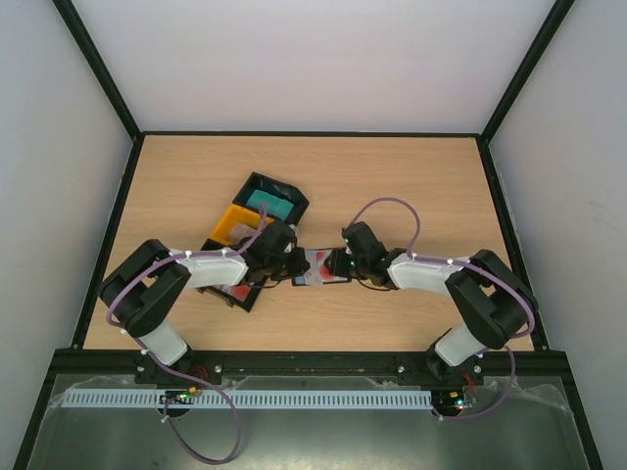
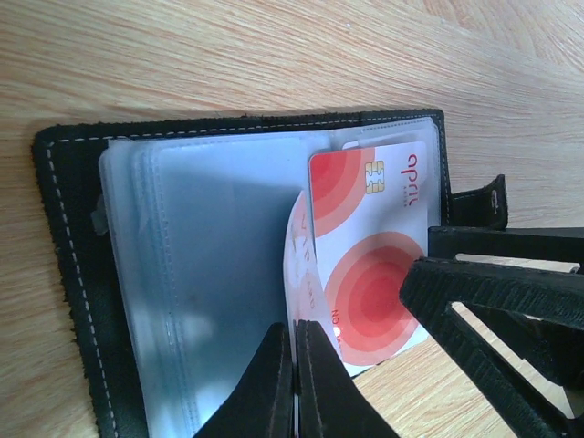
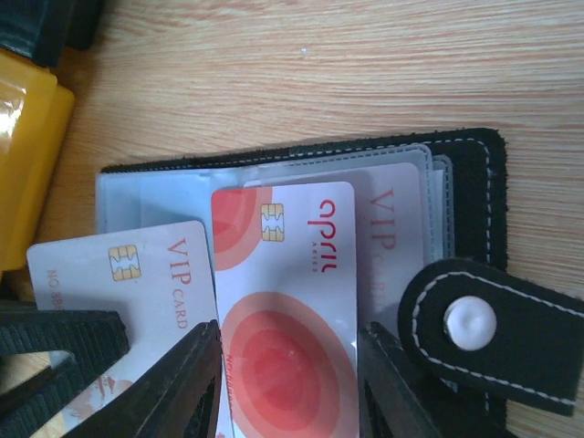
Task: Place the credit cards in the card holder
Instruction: Insert the credit card into the card holder.
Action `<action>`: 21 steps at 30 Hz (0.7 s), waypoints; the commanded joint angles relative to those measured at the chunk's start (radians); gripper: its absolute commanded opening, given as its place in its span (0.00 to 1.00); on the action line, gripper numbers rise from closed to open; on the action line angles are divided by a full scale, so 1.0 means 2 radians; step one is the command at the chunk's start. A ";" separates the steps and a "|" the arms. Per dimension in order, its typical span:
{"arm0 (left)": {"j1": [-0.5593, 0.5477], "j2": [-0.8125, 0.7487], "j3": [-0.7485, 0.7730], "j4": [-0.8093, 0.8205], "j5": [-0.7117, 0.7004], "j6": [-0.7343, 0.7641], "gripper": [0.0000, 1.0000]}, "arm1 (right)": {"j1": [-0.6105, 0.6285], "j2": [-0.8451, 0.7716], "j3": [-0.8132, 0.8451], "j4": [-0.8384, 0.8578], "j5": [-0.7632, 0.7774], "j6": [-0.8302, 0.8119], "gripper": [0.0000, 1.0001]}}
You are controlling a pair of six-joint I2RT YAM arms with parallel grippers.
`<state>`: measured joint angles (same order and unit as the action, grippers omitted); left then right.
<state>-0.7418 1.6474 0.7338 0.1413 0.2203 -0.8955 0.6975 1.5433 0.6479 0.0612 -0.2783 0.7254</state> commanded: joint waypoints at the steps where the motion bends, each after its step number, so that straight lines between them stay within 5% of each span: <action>1: 0.007 0.018 -0.007 -0.064 -0.026 -0.001 0.02 | -0.006 0.018 -0.011 0.010 -0.024 0.037 0.41; 21: 0.007 0.022 -0.009 -0.075 -0.037 0.004 0.02 | -0.048 0.005 -0.091 0.203 -0.177 0.192 0.28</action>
<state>-0.7341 1.6474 0.7341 0.1196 0.2054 -0.9016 0.6014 1.5513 0.4717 0.4137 -0.5854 1.0554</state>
